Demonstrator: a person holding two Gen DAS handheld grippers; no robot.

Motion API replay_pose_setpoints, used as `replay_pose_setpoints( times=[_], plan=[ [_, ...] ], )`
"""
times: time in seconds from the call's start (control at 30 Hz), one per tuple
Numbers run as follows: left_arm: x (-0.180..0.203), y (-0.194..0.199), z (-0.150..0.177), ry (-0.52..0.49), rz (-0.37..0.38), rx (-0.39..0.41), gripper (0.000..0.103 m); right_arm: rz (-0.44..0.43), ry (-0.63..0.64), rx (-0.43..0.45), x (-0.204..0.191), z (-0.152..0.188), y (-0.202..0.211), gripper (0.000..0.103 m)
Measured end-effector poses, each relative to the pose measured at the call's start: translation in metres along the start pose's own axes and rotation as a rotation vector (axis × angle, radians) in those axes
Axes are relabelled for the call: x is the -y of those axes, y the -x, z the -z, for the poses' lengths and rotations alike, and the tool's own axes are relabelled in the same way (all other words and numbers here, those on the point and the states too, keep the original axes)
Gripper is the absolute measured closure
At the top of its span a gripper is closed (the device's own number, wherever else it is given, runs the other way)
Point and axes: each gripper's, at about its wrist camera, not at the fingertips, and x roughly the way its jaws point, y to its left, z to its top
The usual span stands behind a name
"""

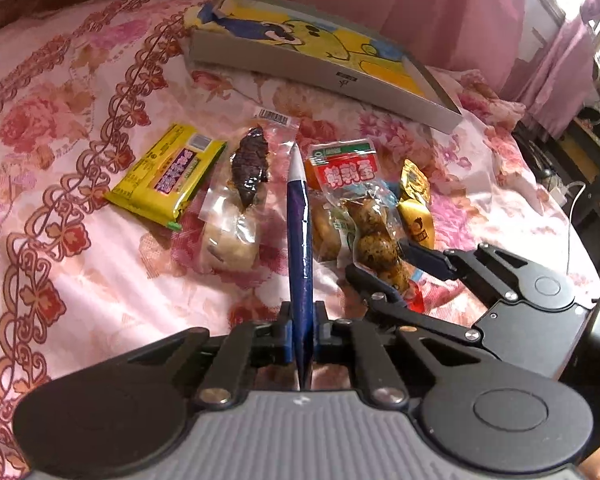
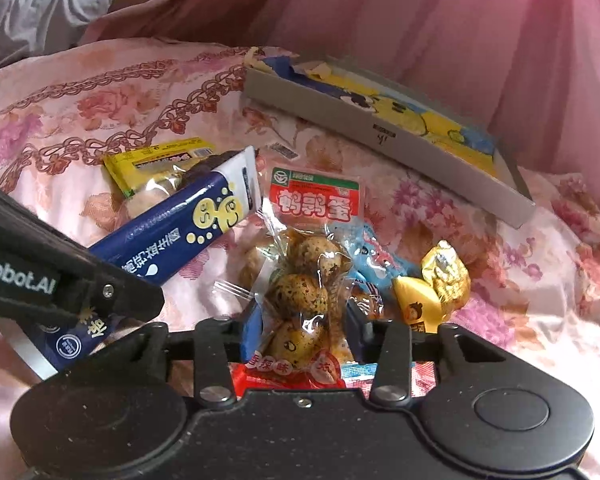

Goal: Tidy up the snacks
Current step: 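Close the left tool on the blue stick snack while the right tool grasps the quail-egg pack, then carry both snacks over the grey tray and open both tools to drop them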

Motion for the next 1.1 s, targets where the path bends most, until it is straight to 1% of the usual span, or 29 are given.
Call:
replay_pose_setpoints(
  times=[0.17,0.37,0.47,0.63,0.77,0.83,1.03,1.1],
  plan=[
    [0.010,0.007,0.005,-0.060,-0.011,0.028,0.095,0.036,0.071,0.019,-0.007,0.002,0.007,0.063],
    [0.010,0.015,0.005,-0.052,0.015,0.064,0.095,0.096,0.109,0.069,-0.007,0.002,0.024,0.063],
    [0.011,0.020,0.004,-0.049,0.020,0.105,0.095,0.129,0.118,0.102,-0.005,0.001,0.029,0.063],
    [0.016,0.027,0.000,-0.072,-0.028,0.201,0.095,0.166,0.114,0.139,0.002,-0.004,0.031,0.063],
    [0.024,0.029,-0.020,-0.087,-0.049,0.256,0.095,0.203,0.117,0.186,0.012,-0.011,0.029,0.063],
    [0.028,0.029,-0.033,-0.081,-0.054,0.287,0.095,0.218,0.096,0.214,0.021,-0.017,0.027,0.063],
    [0.036,0.023,-0.081,0.020,-0.036,0.362,0.095,0.251,-0.018,0.315,0.050,-0.024,0.022,0.063],
    [0.041,0.018,-0.094,0.017,-0.040,0.379,0.095,0.263,-0.033,0.360,0.056,-0.027,0.019,0.062]
  ],
)
